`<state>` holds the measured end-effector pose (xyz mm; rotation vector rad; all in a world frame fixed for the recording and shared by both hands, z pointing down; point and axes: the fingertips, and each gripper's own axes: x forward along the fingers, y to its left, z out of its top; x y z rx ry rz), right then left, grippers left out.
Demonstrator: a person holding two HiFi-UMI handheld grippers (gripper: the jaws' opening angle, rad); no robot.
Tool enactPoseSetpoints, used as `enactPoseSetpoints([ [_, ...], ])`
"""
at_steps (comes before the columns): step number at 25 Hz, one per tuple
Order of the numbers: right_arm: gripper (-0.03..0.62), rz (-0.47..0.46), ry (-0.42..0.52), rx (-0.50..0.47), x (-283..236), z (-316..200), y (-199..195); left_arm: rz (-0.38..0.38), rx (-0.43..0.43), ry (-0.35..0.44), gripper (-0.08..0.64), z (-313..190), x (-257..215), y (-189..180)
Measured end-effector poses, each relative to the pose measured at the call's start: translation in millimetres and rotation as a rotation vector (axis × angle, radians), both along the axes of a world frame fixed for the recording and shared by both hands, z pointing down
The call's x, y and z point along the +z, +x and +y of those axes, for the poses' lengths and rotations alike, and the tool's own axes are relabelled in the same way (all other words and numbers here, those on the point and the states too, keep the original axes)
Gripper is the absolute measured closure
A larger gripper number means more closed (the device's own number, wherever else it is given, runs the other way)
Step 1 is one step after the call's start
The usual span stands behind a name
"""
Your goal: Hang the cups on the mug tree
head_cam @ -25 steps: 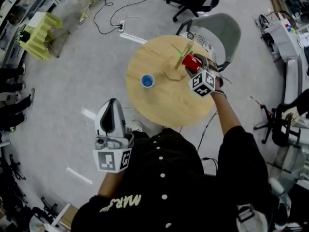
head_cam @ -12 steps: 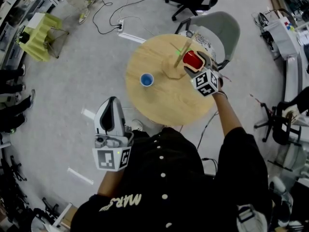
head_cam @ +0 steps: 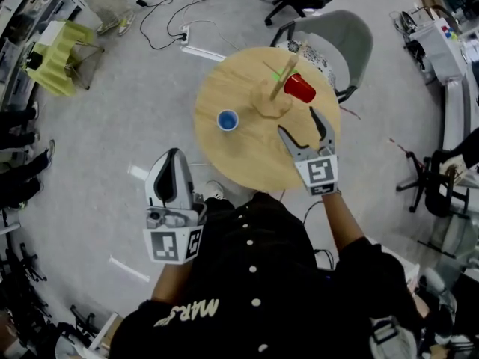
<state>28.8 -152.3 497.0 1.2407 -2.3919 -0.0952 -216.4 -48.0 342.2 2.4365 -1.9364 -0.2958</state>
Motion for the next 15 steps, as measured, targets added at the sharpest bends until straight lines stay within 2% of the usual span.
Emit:
enactPoseSetpoints([
  [2,0.232,-0.027,-0.055,-0.026,23,20,-17,0.002,0.002,-0.023,0.564,-5,8,0],
  [6,0.229,0.013,-0.121,-0.074,69,40,-42,-0.007,0.001,-0.062,0.563,-9,18,-6],
  [12,0.229,-0.031,-0.222,-0.102,120,40,-73,-0.036,0.01,-0.104,0.563,-18,34,-13],
  [15,0.227,-0.047,-0.291,-0.084,157,32,-92,-0.049,0.016,-0.122,0.563,-20,42,-16],
])
